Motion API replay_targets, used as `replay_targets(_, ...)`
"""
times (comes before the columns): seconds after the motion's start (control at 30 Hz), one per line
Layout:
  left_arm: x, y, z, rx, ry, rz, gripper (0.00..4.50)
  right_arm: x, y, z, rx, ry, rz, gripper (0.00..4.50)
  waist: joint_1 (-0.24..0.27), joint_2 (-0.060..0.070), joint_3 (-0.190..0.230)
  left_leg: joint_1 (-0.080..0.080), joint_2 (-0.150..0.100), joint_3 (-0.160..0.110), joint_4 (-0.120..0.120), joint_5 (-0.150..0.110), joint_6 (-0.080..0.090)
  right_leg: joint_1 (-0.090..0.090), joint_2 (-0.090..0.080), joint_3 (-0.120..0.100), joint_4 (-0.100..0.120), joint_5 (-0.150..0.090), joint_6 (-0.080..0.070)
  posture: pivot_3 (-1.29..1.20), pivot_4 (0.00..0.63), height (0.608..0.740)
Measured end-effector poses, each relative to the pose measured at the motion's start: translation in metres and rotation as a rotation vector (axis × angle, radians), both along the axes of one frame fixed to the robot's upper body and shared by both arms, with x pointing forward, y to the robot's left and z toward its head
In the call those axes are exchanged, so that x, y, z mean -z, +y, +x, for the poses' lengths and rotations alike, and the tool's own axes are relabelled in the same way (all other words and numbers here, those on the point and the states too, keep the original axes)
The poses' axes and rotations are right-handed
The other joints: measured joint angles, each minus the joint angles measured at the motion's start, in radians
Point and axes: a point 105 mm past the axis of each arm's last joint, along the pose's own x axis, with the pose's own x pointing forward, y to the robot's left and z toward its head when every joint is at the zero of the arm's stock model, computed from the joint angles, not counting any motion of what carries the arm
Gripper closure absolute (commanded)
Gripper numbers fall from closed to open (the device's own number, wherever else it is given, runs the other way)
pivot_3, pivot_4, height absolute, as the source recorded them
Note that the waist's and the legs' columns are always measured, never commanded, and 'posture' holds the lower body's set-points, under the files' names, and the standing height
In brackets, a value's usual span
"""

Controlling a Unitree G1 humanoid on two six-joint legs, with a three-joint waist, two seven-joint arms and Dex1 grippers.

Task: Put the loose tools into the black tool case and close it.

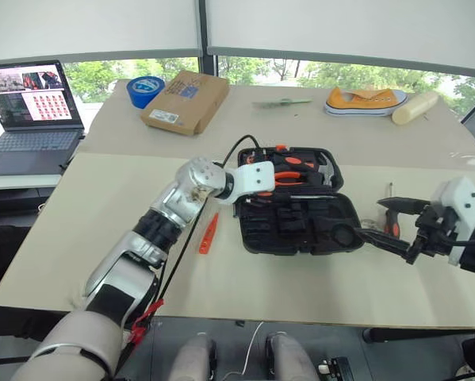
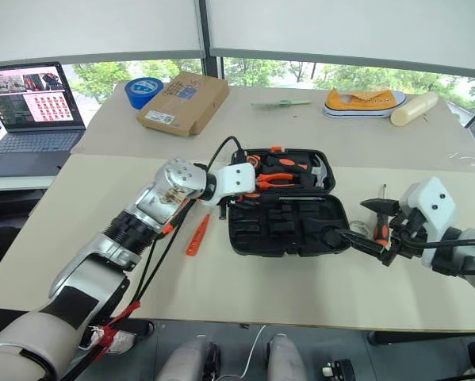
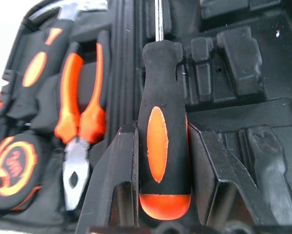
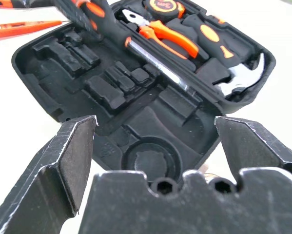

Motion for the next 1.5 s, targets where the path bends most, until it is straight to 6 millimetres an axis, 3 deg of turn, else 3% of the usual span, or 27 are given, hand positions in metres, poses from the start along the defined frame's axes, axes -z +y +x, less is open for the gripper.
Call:
replay_targets(0.2, 0.002, -0.004, 0.006, -0.021, 0.002, 0.029, 3.58, 0.000, 0.002, 0.000, 0.009, -0.015, 0.013, 0.00, 0.001, 0.000, 0.000, 0.000, 0.000, 0.000, 0.000, 0.000, 0.000, 0.000, 0.000, 0.000, 0.000, 0.000, 0.000, 0.00, 0.150, 0.735)
replay_targets(0.27, 0.003, -0.005, 0.006, -0.019, 0.007, 0.031, 2.57, 0.000, 0.001, 0.000, 0.019, -0.020, 0.025, 0.00, 0.001, 0.000, 0.000, 0.000, 0.000, 0.000, 0.000, 0.000, 0.000, 0.000, 0.000, 0.000, 0.000, 0.000, 0.000, 0.00, 0.150, 0.735)
replay_targets(0.37, 0.002, -0.012, 0.000, 0.019, 0.033, 0.016, 1.71, 0.000, 0.001, 0.001, 0.025, -0.024, 0.031, 0.00, 0.002, 0.000, 0.000, 0.000, 0.001, 0.000, 0.000, 0.000, 0.000, 0.000, 0.000, 0.000, 0.000, 0.000, 0.000, 0.00, 0.150, 0.735)
replay_targets(0.5, -0.007, -0.014, 0.000, 0.033, 0.029, -0.003, 0.23, 0.002, 0.002, 0.000, 0.026, -0.018, 0.033, 0.00, 0.002, 0.000, 0.000, 0.000, 0.001, 0.000, 0.000, 0.000, 0.000, 0.000, 0.000, 0.000, 0.000, 0.000, 0.000, 0.00, 0.150, 0.735)
replay_targets(0.53, -0.010, -0.014, 0.000, 0.033, 0.020, -0.007, 0.07, 0.002, 0.002, 0.000, 0.026, -0.018, 0.034, 0.00, 0.002, 0.000, 0.000, 0.000, 0.001, 0.000, 0.000, 0.000, 0.000, 0.000, 0.000, 0.000, 0.000, 0.000, 0.000, 0.00, 0.150, 0.735)
replay_targets(0.67, -0.024, -0.018, 0.003, 0.031, -0.013, -0.035, 0.07, 0.002, 0.002, 0.000, 0.027, -0.018, 0.034, 0.00, 0.002, 0.000, 0.000, 0.000, 0.001, 0.000, 0.000, 0.000, 0.000, 0.000, 0.000, 0.000, 0.000, 0.000, 0.000, 0.00, 0.150, 0.735)
replay_targets(1.0, -0.014, -0.021, -0.006, 0.100, 0.044, 0.012, 0.07, 0.002, 0.002, 0.000, 0.027, -0.023, 0.039, 0.00, 0.002, 0.000, 0.000, 0.000, 0.001, 0.000, 0.000, 0.000, 0.000, 0.000, 0.000, 0.000, 0.000, 0.000, 0.000, 0.00, 0.150, 0.735)
replay_targets(1.1, -0.005, -0.020, -0.005, 0.109, 0.041, 0.051, 0.76, 0.003, 0.002, 0.000, 0.029, -0.024, 0.043, 0.00, 0.002, 0.000, 0.000, 0.000, 0.000, 0.000, 0.000, 0.000, 0.000, 0.000, 0.000, 0.000, 0.000, 0.000, 0.000, 0.00, 0.150, 0.735)
replay_targets(1.27, 0.018, -0.020, -0.001, 0.088, 0.081, 0.093, 2.60, 0.004, 0.003, 0.001, 0.032, -0.029, 0.058, 0.00, 0.002, 0.000, 0.000, 0.000, 0.000, 0.000, 0.000, 0.000, 0.000, 0.000, 0.000, 0.000, 0.000, 0.000, 0.000, 0.00, 0.150, 0.735)
replay_targets(1.37, 0.016, -0.020, 0.003, 0.088, 0.066, 0.101, 3.68, 0.003, 0.003, 0.001, 0.035, -0.031, 0.059, 0.00, 0.002, 0.000, 0.000, 0.000, 0.000, 0.000, 0.000, 0.000, 0.000, 0.000, 0.000, 0.000, 0.000, 0.000, 0.000, 0.00, 0.150, 0.735)
replay_targets(1.5, 0.015, -0.021, 0.003, 0.087, 0.084, 0.097, 3.77, 0.003, 0.002, 0.002, 0.047, -0.037, 0.061, 0.00, 0.002, 0.000, 0.000, 0.000, 0.000, 0.000, 0.000, 0.000, 0.000, 0.000, 0.000, 0.000, 0.000, 0.000, 0.000, 0.00, 0.150, 0.735)
